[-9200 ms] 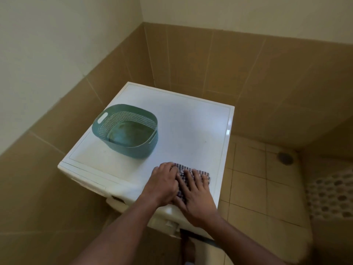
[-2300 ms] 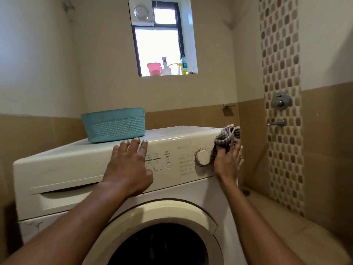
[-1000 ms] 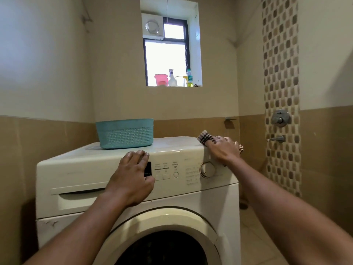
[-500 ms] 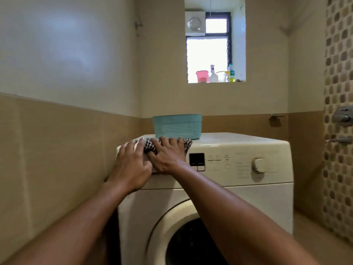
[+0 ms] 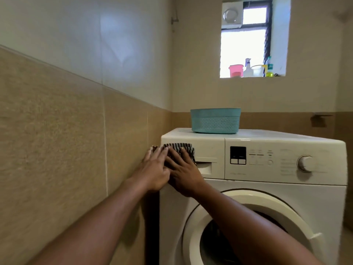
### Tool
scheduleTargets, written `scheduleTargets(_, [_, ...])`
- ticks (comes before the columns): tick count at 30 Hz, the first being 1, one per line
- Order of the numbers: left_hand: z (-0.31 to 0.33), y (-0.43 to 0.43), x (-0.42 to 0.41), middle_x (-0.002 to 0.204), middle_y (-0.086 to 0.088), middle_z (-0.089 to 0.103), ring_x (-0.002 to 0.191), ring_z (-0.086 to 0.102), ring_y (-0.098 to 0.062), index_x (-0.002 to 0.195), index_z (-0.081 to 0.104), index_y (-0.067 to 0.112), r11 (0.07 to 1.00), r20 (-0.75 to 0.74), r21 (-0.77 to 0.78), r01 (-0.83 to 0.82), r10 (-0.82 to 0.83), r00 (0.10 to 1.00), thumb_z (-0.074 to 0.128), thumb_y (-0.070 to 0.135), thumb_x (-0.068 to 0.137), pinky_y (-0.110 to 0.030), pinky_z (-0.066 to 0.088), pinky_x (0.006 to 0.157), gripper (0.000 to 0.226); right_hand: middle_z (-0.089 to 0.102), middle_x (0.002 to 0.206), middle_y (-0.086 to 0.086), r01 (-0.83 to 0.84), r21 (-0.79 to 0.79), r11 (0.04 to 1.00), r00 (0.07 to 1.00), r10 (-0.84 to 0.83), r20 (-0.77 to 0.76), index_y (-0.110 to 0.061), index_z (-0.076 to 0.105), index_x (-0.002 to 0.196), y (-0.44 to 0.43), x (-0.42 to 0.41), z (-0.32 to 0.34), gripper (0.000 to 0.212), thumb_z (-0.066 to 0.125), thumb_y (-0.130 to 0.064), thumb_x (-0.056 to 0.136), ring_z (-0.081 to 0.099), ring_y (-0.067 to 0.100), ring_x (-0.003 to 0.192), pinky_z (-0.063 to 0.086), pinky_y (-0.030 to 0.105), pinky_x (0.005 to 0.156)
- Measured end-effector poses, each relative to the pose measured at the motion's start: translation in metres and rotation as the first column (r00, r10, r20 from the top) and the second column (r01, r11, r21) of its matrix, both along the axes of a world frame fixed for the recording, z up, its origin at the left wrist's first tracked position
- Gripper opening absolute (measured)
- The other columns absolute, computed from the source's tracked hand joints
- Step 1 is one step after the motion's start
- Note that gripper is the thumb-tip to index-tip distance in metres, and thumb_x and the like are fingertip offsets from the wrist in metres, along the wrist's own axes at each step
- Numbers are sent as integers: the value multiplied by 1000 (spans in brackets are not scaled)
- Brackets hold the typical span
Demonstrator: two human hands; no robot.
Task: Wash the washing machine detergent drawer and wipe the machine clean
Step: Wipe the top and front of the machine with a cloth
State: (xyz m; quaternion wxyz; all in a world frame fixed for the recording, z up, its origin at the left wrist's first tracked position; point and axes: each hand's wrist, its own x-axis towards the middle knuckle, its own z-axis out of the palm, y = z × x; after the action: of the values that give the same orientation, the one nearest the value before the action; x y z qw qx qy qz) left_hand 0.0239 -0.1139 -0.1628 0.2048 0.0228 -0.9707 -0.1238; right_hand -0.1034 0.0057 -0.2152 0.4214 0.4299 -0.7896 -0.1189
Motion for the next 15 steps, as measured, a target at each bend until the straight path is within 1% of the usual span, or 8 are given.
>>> scheduleTargets(2, [-3, 8, 5, 169, 4, -10, 155, -13, -22, 161, -2, 25, 999, 42, -17, 34, -33, 999, 37, 27, 99, -44, 2, 127, 73, 14, 165, 2, -26, 14, 1000, 999, 27, -36, -28, 17, 156, 19, -3, -10, 66, 40, -45, 97, 6, 27, 153, 15, 54, 119])
scheduleTargets(4, [-5, 15, 9, 168, 5, -14, 154, -15, -21, 161, -5, 26, 996, 81, -60, 70, -65, 995, 37, 28, 100, -45, 2, 127, 73, 16, 164, 1, -31, 38, 999, 998, 34, -58, -30, 15, 157, 44, -5, -13, 67, 42, -43, 97, 9, 25, 153, 14, 52, 120])
scheduleTargets(7, [-5, 19, 12, 168, 6, -17, 154, -17, -20, 160, -7, 26, 992, 108, -93, 80, -70, 992, 37, 31, 102, -45, 1, 126, 73, 27, 162, 0, -17, 84, 996, 997, 23, -77, -28, 22, 157, 89, -9, -12, 62, 41, -41, 99, 15, 22, 152, 14, 49, 121])
scheduleTargets(10, [-4, 19, 18, 168, 6, -17, 154, -18, -20, 160, -8, 25, 992, 109, -104, 77, -65, 992, 36, 30, 101, -45, 1, 126, 74, 36, 157, 1, 22, 119, 993, 990, -5, -141, -26, 29, 155, 129, -12, -5, 61, 41, -40, 97, 22, 22, 150, 16, 49, 120])
scheduleTargets(11, [-3, 19, 20, 168, 5, -17, 154, -18, -20, 160, -9, 25, 991, 109, -107, 78, -66, 992, 36, 29, 101, -45, 1, 126, 74, 36, 157, 1, 47, 131, 990, 987, -26, -160, -26, 30, 155, 140, -13, -3, 61, 40, -41, 96, 23, 22, 149, 16, 50, 119])
scheduleTargets(13, [0, 21, 24, 168, 5, -17, 154, -18, -21, 160, -9, 24, 990, 107, -113, 83, -71, 992, 36, 29, 102, -45, 0, 126, 74, 31, 158, 0, 93, 145, 985, 982, -66, -178, -28, 29, 155, 155, -14, -2, 63, 36, -42, 94, 22, 25, 149, 16, 52, 118])
scheduleTargets(14, [1, 23, 25, 167, 5, -17, 154, -18, -21, 160, -9, 24, 989, 106, -121, 89, -76, 992, 35, 29, 102, -45, 0, 126, 74, 29, 159, 0, 109, 121, 987, 981, -88, -173, -29, 28, 155, 157, -13, -5, 63, 36, -42, 94, 21, 27, 150, 17, 52, 117])
scheduleTargets(15, [1, 24, 25, 168, 5, -17, 154, -18, -20, 160, -9, 23, 987, 106, -128, 97, -83, 991, 35, 29, 102, -45, -1, 126, 74, 29, 159, 0, 124, 57, 991, 982, -115, -152, -29, 28, 155, 158, -12, -10, 63, 36, -41, 93, 20, 28, 150, 18, 53, 117])
